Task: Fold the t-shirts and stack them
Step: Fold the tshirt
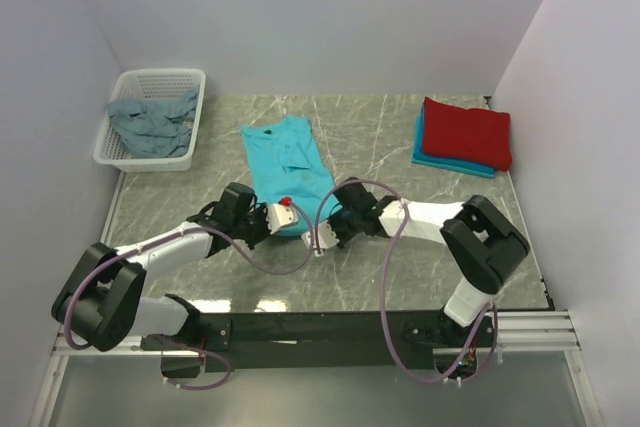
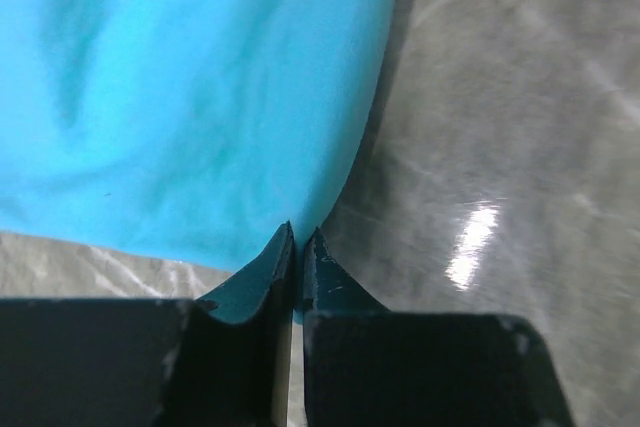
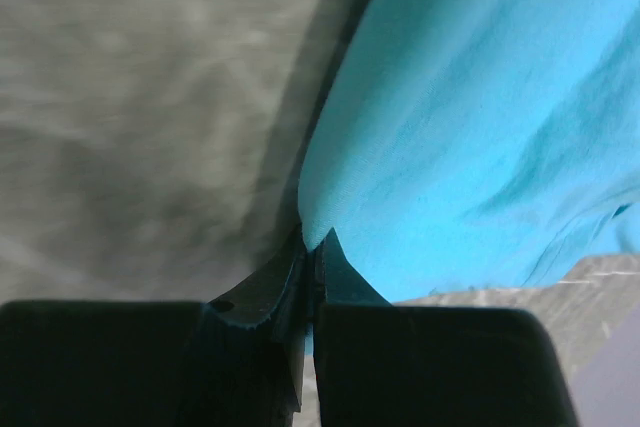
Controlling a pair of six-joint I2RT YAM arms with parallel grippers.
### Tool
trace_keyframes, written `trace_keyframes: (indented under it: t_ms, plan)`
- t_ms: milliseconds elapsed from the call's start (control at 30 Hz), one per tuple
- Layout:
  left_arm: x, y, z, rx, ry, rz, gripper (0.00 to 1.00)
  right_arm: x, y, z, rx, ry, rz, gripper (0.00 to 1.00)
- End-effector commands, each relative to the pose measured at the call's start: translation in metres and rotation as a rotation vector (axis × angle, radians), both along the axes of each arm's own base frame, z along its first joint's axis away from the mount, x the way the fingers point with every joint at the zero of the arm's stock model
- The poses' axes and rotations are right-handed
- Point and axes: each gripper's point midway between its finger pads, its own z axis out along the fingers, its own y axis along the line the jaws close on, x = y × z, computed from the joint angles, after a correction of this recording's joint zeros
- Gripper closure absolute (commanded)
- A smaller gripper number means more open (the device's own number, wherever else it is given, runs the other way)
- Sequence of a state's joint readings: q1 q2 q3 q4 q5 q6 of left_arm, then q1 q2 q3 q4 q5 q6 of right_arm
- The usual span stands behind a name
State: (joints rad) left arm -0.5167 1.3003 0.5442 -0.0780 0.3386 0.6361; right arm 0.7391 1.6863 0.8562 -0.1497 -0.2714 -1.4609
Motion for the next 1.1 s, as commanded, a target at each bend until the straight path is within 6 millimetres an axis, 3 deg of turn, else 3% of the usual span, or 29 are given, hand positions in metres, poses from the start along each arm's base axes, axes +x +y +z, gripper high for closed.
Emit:
trace_keyframes:
  t_ms: [0,167,200,267,400,500,600,700,867,933,1000,1033,1067]
  plan:
    - [-0.012,-0.018,0.021,-0.078,-0.004,-0.096,1.00,-0.033,-0.017,0.005,0.006,0.073,0.032,1.00]
    - [-0.038,-0.031,0.023,-0.107,0.057,-0.149,1.00,-0.077,-0.037,0.006,0.018,0.170,0.068,1.00]
    - [-0.052,-0.039,0.022,-0.108,0.087,-0.190,1.00,-0.086,-0.035,0.015,0.050,0.182,0.096,1.00]
    - [-0.069,-0.045,0.019,-0.110,0.136,-0.216,1.00,-0.107,-0.048,0.011,0.029,0.236,0.107,1.00]
    - [-0.109,-0.062,0.023,-0.120,0.211,-0.310,1.00,-0.130,-0.063,0.025,0.054,0.253,0.099,1.00]
    - [-0.122,-0.067,0.037,-0.126,0.176,-0.351,1.00,-0.144,-0.077,0.031,0.041,0.260,0.093,1.00]
    - [-0.118,-0.070,0.057,-0.146,0.135,-0.359,1.00,-0.153,-0.082,0.038,0.047,0.287,0.066,1.00]
    - [-0.108,-0.071,0.062,-0.126,0.095,-0.355,1.00,-0.136,-0.076,0.050,0.075,0.254,-0.010,1.00]
    - [-0.084,-0.068,0.060,-0.068,0.056,-0.322,1.00,-0.081,-0.059,0.084,0.116,0.170,-0.160,1.00]
    - [-0.067,-0.068,0.068,-0.083,0.001,-0.305,1.00,-0.054,-0.055,0.109,0.154,0.143,-0.206,1.00]
    - [-0.038,-0.063,0.085,-0.129,-0.062,-0.249,1.00,-0.032,-0.056,0.113,0.155,0.146,-0.254,1.00]
    - [-0.028,-0.062,0.092,-0.147,-0.085,-0.236,1.00,-0.017,-0.051,0.129,0.176,0.115,-0.267,1.00]
    - [-0.009,-0.052,0.099,-0.160,-0.106,-0.181,1.00,-0.009,-0.049,0.123,0.161,0.136,-0.286,1.00]
